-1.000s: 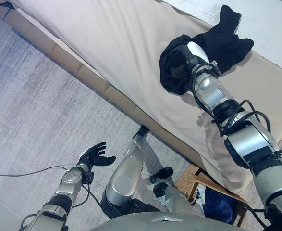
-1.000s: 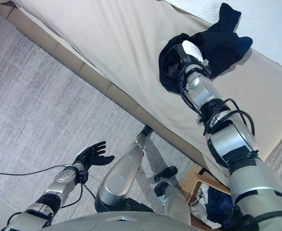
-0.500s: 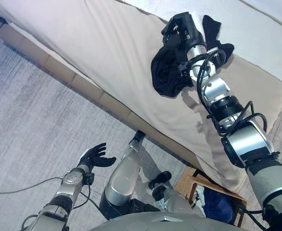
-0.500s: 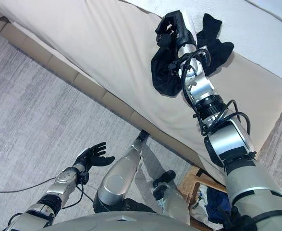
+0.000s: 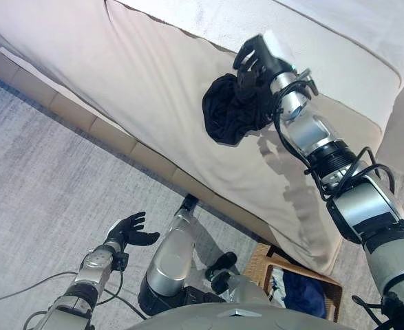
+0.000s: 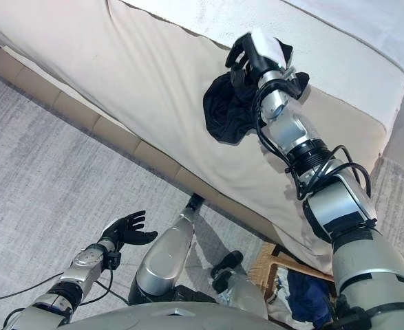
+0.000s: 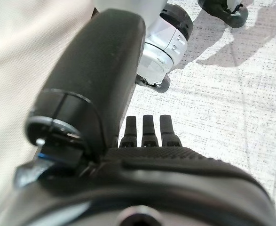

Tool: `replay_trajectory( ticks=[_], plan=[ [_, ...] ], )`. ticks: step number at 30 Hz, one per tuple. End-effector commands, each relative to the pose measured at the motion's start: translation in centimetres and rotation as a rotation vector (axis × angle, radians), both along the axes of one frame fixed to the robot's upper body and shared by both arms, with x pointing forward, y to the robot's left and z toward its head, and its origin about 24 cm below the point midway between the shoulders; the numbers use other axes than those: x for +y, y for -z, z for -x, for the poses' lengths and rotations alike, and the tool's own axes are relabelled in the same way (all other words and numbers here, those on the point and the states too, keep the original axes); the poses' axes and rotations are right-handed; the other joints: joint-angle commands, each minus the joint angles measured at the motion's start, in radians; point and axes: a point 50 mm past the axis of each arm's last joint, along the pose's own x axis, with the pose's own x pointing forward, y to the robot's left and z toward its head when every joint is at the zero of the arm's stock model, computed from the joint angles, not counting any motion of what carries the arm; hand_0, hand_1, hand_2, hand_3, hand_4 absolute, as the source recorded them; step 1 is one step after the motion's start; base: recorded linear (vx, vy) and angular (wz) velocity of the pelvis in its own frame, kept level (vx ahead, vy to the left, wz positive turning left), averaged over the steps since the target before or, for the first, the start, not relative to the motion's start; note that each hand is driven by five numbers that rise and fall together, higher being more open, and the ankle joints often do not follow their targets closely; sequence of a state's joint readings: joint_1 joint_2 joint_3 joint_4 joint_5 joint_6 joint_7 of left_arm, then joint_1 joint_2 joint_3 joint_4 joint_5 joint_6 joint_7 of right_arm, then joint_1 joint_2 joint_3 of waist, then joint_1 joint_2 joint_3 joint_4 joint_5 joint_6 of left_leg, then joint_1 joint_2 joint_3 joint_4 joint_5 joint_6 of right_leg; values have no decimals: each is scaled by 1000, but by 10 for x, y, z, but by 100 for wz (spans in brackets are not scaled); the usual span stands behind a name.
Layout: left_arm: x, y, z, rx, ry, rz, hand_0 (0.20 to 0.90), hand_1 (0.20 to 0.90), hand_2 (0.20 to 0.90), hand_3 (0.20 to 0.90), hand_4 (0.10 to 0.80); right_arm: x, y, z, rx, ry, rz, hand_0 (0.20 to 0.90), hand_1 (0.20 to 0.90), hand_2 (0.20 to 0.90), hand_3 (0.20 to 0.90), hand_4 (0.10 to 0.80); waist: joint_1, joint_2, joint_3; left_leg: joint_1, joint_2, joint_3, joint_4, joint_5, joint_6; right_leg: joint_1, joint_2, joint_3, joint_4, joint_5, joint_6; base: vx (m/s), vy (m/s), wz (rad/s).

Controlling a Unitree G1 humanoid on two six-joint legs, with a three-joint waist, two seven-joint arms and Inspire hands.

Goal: Pick up the clothes from the bed and place them into the basket

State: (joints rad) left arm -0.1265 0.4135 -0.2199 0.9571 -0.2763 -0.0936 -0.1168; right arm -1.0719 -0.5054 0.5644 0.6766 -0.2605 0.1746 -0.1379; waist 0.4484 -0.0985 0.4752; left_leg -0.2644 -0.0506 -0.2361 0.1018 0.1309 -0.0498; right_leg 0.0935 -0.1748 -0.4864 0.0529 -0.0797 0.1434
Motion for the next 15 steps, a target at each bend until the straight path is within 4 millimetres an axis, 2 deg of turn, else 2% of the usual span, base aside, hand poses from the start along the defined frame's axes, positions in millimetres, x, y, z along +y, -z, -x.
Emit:
replay_trajectory(
  ticks=[1, 4, 8, 15],
  plan=[
    [14, 0, 9, 30, 9, -27, 900, 900, 900, 900, 800, 3, -54, -3, -197, 62, 183, 900, 900, 900, 900, 800, 41, -17, -50, 62, 13, 45, -11, -165, 58, -90, 11, 6, 117, 10, -62, -120, -43, 13],
    [11, -3, 3, 11, 15, -22, 900, 900, 900, 900, 800, 2, -64, -7, -198, 120, 242, 900, 900, 900, 900, 800, 61, -15, -30, 40, 7, 33, -11, -157, 58, -104, 14, -7, 123, 9, -64, -84, 7, 11],
    [9, -6, -2, -9, 15, -11, 900, 900, 900, 900, 800, -14, -77, -12, -178, 241, 293, 900, 900, 900, 900, 800, 90, -4, 1, -4, -5, 16, -3, -143, 60, -130, 11, -30, 142, 3, -69, -67, 39, 17],
    [8, -5, 2, -18, 5, 2, 900, 900, 900, 900, 800, -51, -72, -15, -50, 416, 325, 900, 900, 900, 900, 800, 114, 20, 33, -31, -15, -8, -13, -120, 61, -159, -7, -57, 186, -9, -74, 6, 48, 19]
  ],
)
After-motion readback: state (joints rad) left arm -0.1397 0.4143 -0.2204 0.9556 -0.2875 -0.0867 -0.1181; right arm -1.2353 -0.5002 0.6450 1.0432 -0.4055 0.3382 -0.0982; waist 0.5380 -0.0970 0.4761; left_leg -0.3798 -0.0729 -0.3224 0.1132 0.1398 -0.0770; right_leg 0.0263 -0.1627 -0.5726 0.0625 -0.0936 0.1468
